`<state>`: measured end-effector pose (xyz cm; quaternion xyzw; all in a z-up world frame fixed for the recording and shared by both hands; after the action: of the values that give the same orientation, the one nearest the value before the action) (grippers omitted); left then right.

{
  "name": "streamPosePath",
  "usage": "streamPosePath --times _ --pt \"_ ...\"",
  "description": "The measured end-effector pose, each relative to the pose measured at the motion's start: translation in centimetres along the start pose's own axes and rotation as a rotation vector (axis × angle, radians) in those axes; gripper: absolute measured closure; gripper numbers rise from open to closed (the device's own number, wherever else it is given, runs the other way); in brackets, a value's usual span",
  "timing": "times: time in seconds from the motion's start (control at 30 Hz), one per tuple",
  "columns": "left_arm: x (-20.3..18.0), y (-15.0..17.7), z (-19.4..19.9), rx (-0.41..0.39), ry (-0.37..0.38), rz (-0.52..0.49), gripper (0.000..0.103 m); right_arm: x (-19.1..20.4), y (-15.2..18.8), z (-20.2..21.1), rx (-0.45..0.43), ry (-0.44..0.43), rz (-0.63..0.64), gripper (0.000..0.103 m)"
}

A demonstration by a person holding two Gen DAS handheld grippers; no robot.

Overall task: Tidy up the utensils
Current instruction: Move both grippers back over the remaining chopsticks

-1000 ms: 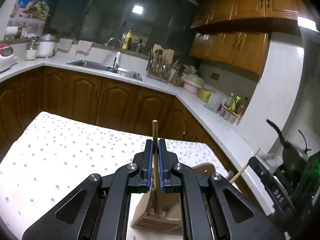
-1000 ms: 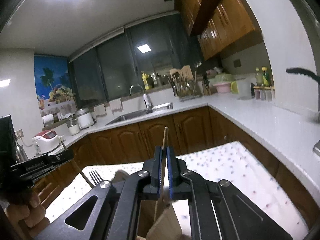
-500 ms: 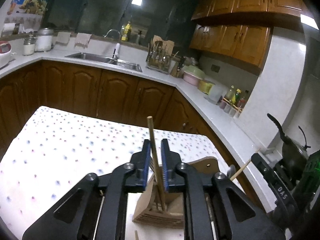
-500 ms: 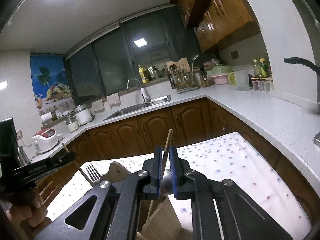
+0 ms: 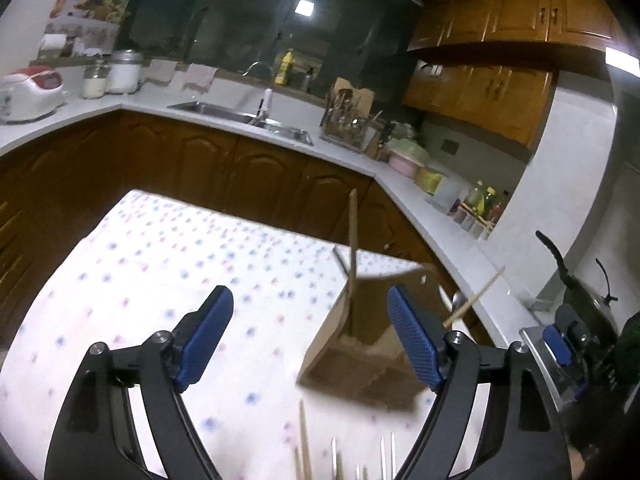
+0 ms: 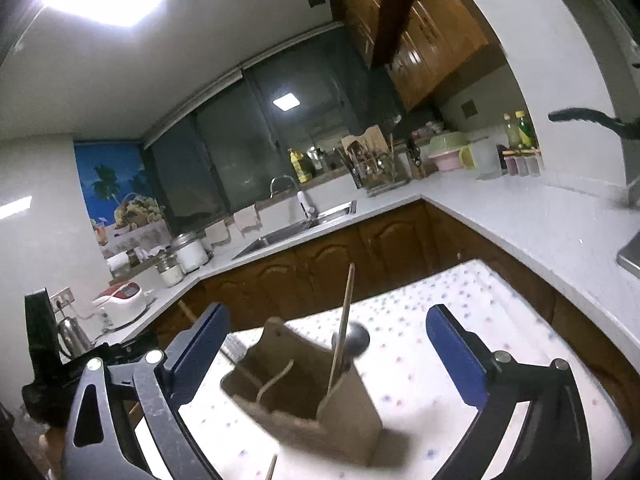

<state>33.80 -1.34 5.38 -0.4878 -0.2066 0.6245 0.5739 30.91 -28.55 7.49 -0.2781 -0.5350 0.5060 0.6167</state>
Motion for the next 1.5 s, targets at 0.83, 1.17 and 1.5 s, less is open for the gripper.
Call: streamPosePath --times 0.83,1.17,1.5 --pt "3.8 13.5 6.3 0.209 -0.099 0.037 0.022 -1.8 13.9 7.9 0.277 0.079 -0.041 0.002" --pt "4.2 15.6 5.3 0.286 -0.112 0.026 0.022 -2.3 16.5 7.0 0.354 0.102 -0.046 0.002" --pt "3.1 16.5 2.7 0.374 -0.076 -0.011 0.022 -1.8 17.4 5.1 0.411 0.105 0.000 0.006"
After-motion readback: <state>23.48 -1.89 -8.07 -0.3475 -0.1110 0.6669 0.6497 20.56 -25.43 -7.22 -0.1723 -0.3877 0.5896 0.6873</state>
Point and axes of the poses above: each gripper's, at about its wrist camera, not at the fingertips, and z roughly against the way its jaws point, x to its left, y to its underside, the point moved 8 cm from there along -z, roughly the way its jaws point, and after that the axes turned 3 degrees about y, right-handed, at the moved point
